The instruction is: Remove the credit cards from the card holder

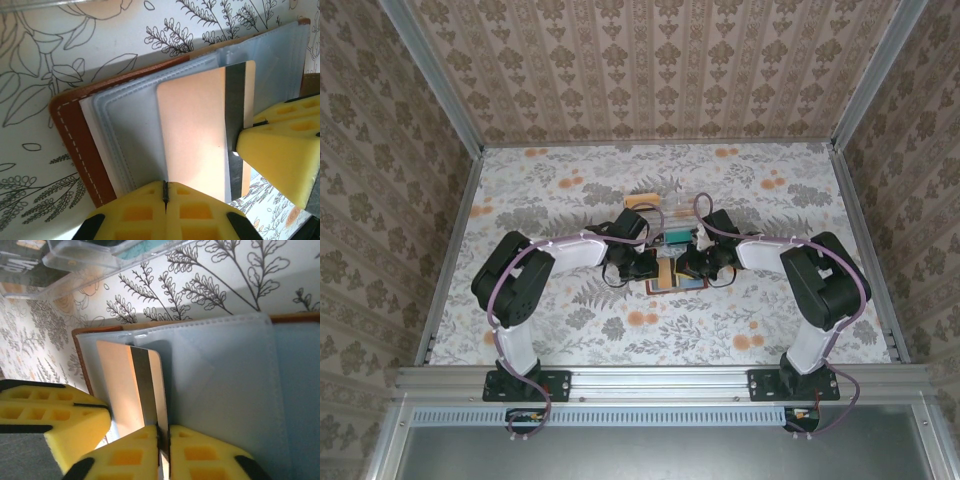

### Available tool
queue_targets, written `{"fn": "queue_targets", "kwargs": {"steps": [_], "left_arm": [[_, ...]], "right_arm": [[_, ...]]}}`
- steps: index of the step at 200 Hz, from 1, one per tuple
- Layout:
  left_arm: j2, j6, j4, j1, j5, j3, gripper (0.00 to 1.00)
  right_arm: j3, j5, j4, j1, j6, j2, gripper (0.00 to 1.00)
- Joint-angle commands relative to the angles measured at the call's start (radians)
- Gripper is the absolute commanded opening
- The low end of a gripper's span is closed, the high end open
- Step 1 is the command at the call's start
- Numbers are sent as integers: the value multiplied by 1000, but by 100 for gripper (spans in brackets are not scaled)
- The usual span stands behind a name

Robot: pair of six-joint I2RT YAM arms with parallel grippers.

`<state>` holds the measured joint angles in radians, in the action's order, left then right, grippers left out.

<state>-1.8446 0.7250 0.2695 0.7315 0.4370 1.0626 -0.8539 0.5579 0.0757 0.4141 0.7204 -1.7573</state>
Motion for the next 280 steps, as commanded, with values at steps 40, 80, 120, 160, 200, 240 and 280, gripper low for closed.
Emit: {"fn": "queue_targets", "kwargs": {"steps": [40,80,120,160,200,240,280], "left_arm": [[15,-29,59,-1,-7,-23,0],[25,-37,64,-5,-11,-36,0],[47,-46,74,-6,-9,-24,0],[97,-66,98,-13,-22,10,0],[203,-63,113,-47,-39,16,11],[377,-58,145,-135,-94,-22,55],[592,-30,157,-267,-141,-110,100]], "right_arm": [[33,-43,90,-34,-60,49,0],[63,-43,147,-105,-113,112,0],[76,-44,212,-141,-160,192,0],[58,-49,270,-155,-197,284,0],[-55,-93,388,-136,-267,345,0],[-253,-235,539,-37,-415,331,0],[-484,-412,611,104,-689,232,0]]}}
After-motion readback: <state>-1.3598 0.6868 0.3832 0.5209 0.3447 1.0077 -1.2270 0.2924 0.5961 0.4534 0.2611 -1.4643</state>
